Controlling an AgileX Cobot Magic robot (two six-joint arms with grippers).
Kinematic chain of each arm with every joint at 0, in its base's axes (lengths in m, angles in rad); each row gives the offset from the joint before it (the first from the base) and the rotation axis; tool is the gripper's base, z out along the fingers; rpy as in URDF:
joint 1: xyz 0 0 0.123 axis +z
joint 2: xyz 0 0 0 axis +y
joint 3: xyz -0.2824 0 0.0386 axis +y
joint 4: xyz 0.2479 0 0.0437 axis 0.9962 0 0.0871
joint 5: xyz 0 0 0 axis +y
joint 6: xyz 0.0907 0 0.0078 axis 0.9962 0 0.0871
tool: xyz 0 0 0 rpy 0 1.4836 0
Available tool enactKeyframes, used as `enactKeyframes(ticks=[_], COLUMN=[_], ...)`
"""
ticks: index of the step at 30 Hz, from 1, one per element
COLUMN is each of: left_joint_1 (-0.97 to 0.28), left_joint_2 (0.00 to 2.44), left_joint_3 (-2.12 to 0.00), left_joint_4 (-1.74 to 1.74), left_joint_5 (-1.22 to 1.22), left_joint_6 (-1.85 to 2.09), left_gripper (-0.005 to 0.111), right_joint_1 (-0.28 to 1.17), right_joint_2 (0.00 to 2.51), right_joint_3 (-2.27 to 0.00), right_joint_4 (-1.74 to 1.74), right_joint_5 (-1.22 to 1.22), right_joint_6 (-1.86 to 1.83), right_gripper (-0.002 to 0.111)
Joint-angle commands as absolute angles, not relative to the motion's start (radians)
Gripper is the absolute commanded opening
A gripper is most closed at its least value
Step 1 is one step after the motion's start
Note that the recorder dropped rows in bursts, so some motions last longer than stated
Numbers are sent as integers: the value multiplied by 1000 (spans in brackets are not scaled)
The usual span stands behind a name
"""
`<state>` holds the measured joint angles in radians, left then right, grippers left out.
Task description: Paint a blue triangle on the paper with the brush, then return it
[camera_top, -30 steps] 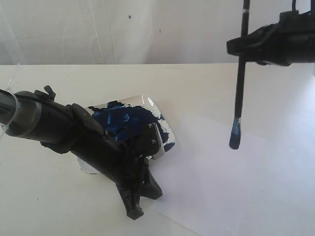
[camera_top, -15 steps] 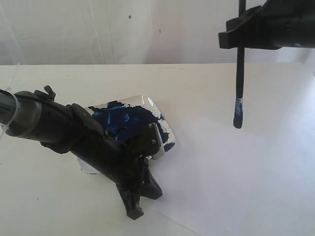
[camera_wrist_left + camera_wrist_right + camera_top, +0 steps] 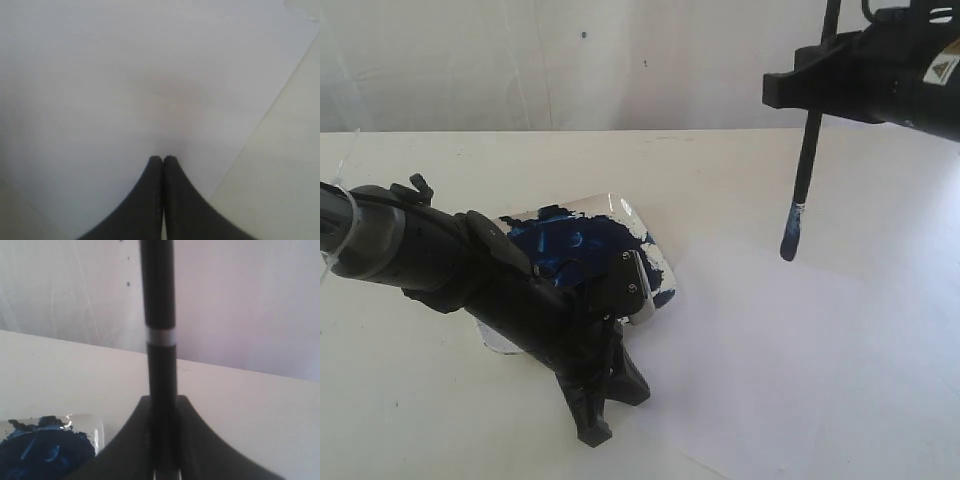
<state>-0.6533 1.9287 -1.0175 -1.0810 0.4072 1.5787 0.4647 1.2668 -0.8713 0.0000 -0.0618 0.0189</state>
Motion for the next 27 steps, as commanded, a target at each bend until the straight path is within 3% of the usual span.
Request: enactKeyframes(ticks=[1,4,6,13,20,27], left_joint_1=[-660,-660,-660,-660,-660,-660], left_joint_2=[1919,1919,1919,1919,1919,1919], left_joint_3=[-1019,-1019,-1019,-1019,-1019,-1019], left_joint_4=[-1083,-1083,-1083,-1083,-1083,-1083], left_joint_5=[413,411,411,413,411,411], left_joint_6=[1570,1570,1570,1570,1570,1570], left_gripper=[0,0,0,0,0,0], right_joint_1=[431,364,320,247,192,136], right_joint_2=[1251,1251,1251,1264,1417,1526], right_joint_3=[-815,-815,-815,-815,-815,-815], right_joint_4=[-724,-1172,-1262,-1276,-1276,-1319], right_joint_5=[-292,-448,-497,-665,-967,-1110], right_joint_6=[716,1088,1167,1096,1019,962], right_gripper=[0,0,0,0,0,0])
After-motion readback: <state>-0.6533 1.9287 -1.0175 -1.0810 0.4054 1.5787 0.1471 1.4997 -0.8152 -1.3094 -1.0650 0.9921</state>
